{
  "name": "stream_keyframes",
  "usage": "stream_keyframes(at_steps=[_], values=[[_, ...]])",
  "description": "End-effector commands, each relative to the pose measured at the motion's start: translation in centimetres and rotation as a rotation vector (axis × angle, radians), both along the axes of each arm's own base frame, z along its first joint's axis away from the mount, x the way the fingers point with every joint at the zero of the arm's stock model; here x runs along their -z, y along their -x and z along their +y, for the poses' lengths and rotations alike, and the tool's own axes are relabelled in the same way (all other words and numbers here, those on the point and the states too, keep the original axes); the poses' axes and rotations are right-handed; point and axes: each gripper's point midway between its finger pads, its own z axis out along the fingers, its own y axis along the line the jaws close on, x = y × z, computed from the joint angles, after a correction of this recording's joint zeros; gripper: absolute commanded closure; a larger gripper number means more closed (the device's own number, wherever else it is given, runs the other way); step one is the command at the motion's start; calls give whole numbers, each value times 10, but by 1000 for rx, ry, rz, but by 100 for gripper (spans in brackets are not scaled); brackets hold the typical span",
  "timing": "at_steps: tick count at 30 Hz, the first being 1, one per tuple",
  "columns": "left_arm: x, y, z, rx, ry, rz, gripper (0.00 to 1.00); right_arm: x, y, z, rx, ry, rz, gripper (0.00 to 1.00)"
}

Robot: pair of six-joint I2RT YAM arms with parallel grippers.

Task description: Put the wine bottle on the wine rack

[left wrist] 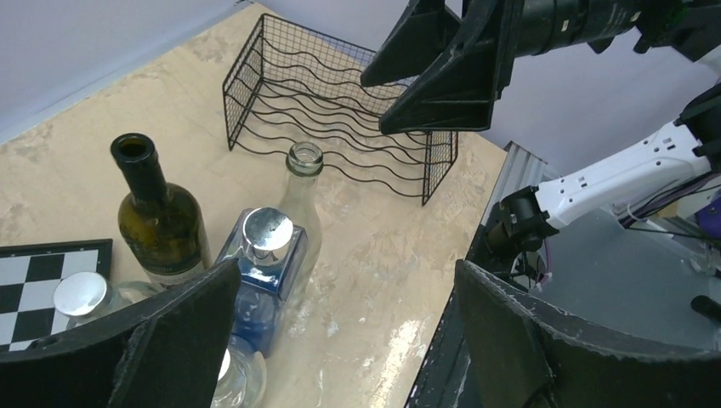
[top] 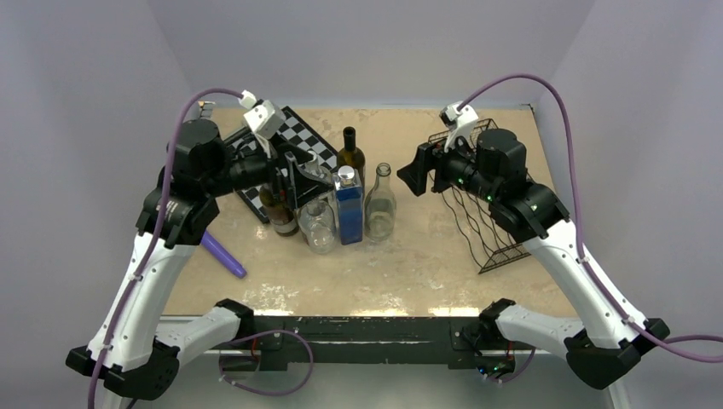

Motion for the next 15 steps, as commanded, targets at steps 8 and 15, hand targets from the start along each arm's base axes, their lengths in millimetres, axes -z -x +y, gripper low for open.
stream_keyframes(at_steps=[8, 15], values=[[-22, -21, -28, 11, 57, -165, 1, -4, 6, 7, -47, -26, -70, 17], [4, -50, -69, -43, -8, -80, 9, -1, -5, -23, 163, -47, -75, 18]])
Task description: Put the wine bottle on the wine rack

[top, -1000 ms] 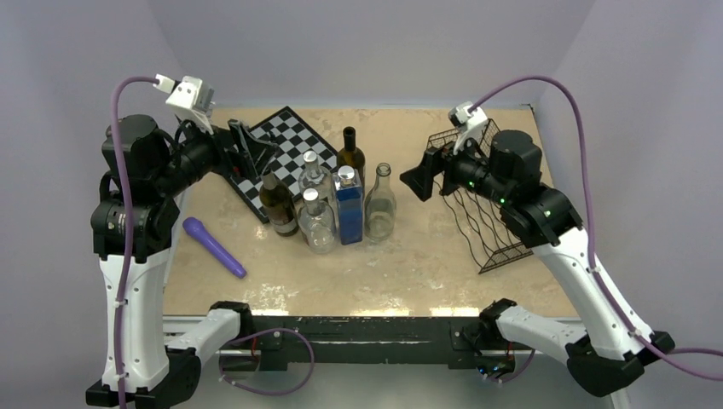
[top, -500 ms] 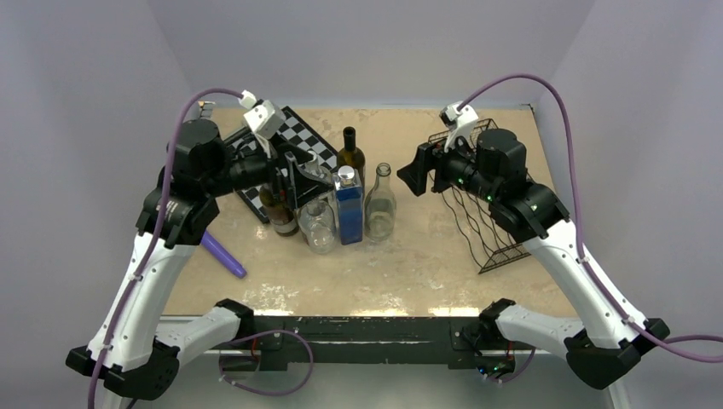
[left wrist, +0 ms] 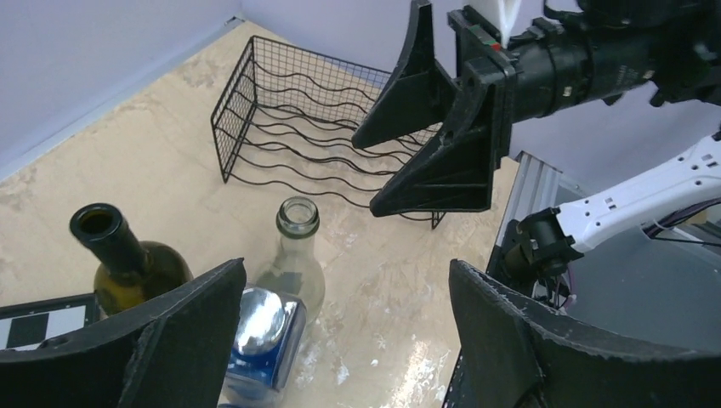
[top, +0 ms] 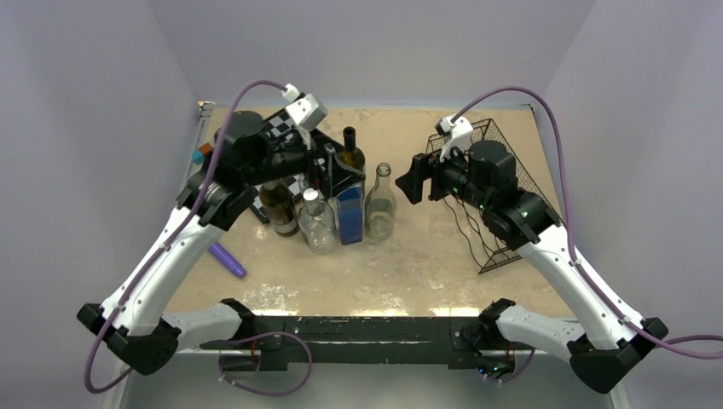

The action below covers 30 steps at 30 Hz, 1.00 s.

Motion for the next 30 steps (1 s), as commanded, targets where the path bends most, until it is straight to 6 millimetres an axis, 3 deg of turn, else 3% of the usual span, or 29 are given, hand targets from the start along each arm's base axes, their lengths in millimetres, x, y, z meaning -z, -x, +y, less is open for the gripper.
stream_keyframes(at_steps=[1, 4, 9, 15, 21, 25, 30], values=[[3, -32, -23, -101, -39, 23, 12, -27, -9, -34, 217, -64, -98, 18], [22, -46, -36, -129, -131, 90, 22, -21, -9, -62, 355, -51, -104, 19], [42, -52, -55, -119, -225, 118, 24, -6, -2, -90, 464, 0, -97, 17], [73, -57, -72, -113, -349, 126, 29, 10, 7, -100, 502, -1, -62, 15], [101, -62, -76, -135, -463, 129, 31, 15, 14, -110, 533, 11, -52, 14], [111, -65, -82, -134, -476, 120, 33, 17, 17, -115, 547, 6, -52, 14], [119, -71, -88, -141, -480, 113, 44, 20, 22, -118, 556, -4, -41, 14]])
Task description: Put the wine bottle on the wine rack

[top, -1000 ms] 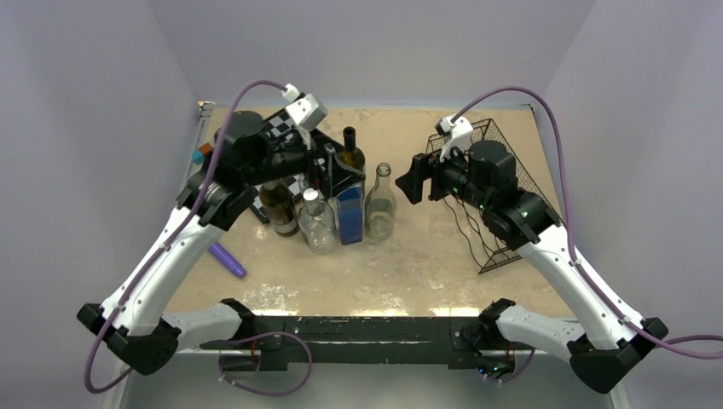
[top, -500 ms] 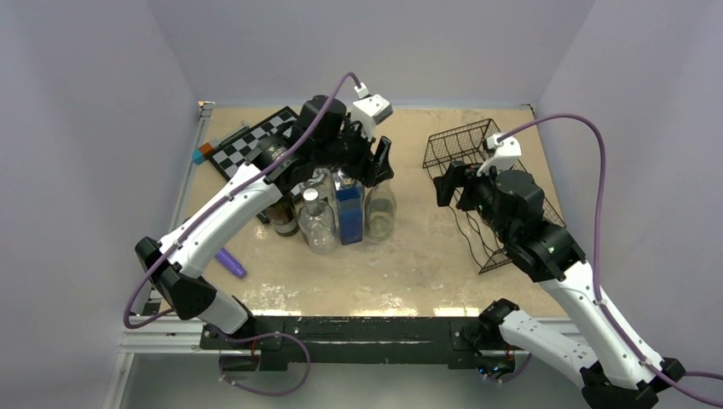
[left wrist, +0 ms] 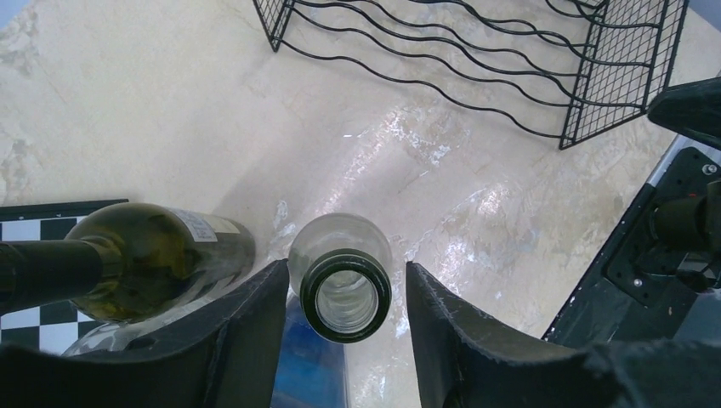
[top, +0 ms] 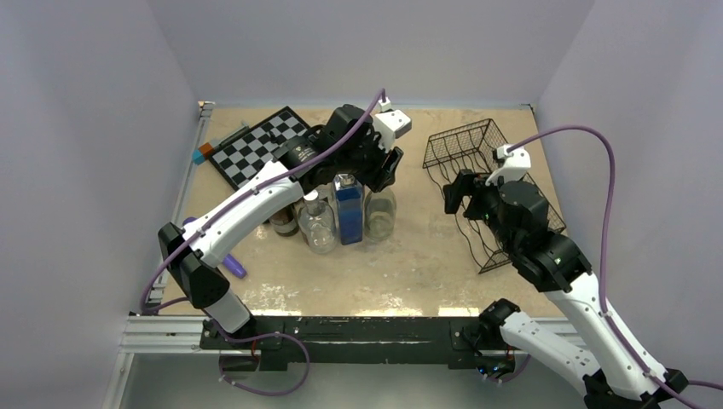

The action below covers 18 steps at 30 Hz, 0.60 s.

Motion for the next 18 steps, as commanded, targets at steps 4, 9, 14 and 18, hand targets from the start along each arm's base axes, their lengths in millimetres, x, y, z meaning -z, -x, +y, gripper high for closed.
stream_keyframes(at_steps=[4, 9, 14, 18], values=[[3, -12, -5, -16, -18, -58, 56, 2, 6, -9, 47, -31, 0, 14], [4, -13, -6, -11, -30, -68, 90, 3, 8, -10, 45, -35, 3, 13], [-19, -8, -15, 31, -18, -130, 100, 4, 9, 1, -39, -5, -8, 3], [-49, 0, -19, 38, -10, -156, 100, -15, 23, 36, -277, -44, -100, 1]])
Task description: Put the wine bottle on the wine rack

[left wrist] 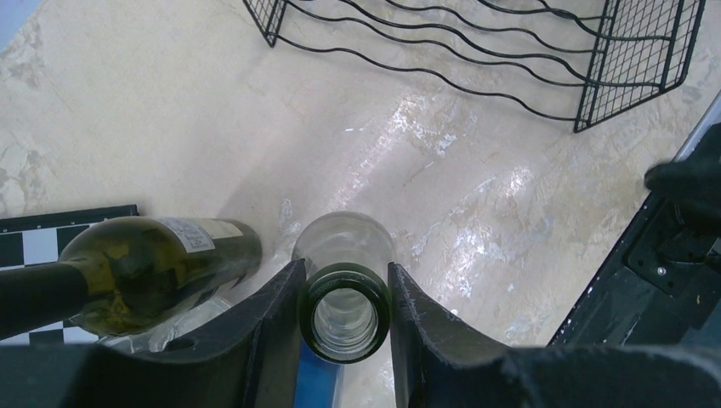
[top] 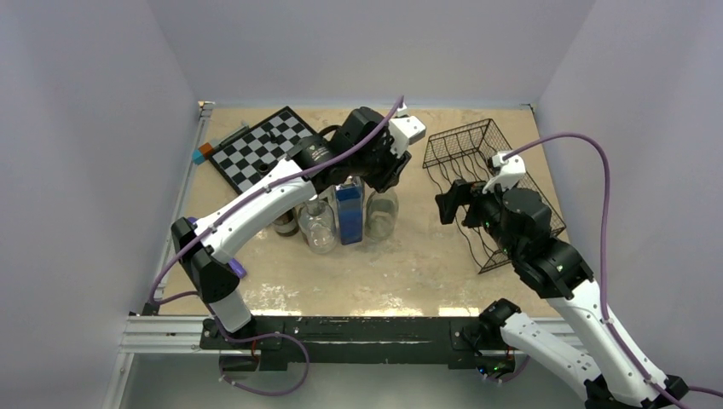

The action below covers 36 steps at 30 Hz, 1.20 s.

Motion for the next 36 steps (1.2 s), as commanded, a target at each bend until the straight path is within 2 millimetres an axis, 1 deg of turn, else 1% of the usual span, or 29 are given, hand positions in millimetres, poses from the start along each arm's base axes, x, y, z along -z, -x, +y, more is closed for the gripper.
stream_keyframes(at_steps=[1, 3, 4, 7, 14, 16, 18, 23, 26, 27, 29, 32, 36], values=[[-60, 1, -8, 15, 56, -114, 100, -29, 15, 41, -282, -57, -149, 1], [-80, 3, -5, 11, 82, -132, 100, -36, 24, 57, -399, -61, -194, 1], [-86, 7, -5, 1, 106, -115, 100, -36, 28, 64, -456, -56, -202, 1], [-108, 16, -4, 21, 156, -122, 100, -30, 31, 77, -533, -45, -187, 1], [-152, 38, 3, 56, 250, -137, 100, -17, 31, 98, -632, -76, -254, 1], [-163, 49, 3, 89, 279, -126, 100, -11, 28, 104, -649, -75, -256, 1], [-171, 57, 6, 109, 297, -114, 100, -8, 25, 109, -661, -57, -256, 1], [-188, 75, 12, 145, 351, -95, 100, -11, 20, 128, -706, -41, -302, 1], [-199, 85, 19, 153, 383, -94, 100, -8, 14, 139, -690, 2, -329, 2], [-202, 88, 20, 158, 393, -91, 100, -9, 12, 143, -685, 5, -348, 1], [-207, 95, 24, 166, 409, -85, 100, -5, 11, 152, -673, 19, -376, 1], [-215, 104, 32, 171, 428, -80, 100, 0, 6, 158, -641, 12, -409, 1], [-225, 117, 43, 182, 454, -80, 100, 12, 8, 174, -662, 13, -415, 1]])
